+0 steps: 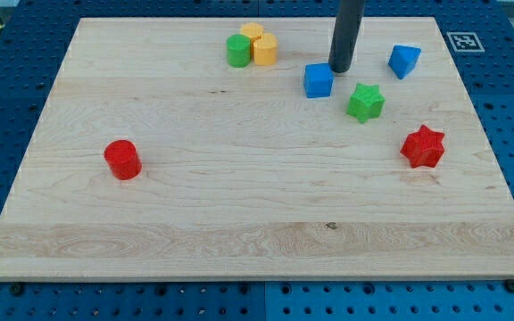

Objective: Push the red circle towards the center

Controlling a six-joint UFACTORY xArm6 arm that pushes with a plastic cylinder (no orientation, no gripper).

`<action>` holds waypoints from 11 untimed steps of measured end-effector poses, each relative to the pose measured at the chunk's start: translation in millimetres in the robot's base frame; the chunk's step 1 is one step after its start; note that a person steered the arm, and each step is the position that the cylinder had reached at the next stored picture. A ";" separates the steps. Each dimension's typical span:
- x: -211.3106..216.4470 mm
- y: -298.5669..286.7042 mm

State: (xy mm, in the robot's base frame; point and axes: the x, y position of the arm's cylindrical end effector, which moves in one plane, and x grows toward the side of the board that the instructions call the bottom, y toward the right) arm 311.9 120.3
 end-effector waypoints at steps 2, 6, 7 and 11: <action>-30.2 -39.1; 104.7 -151.5; 113.8 -195.3; 156.3 -385.1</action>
State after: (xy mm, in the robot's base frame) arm 468.2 -264.9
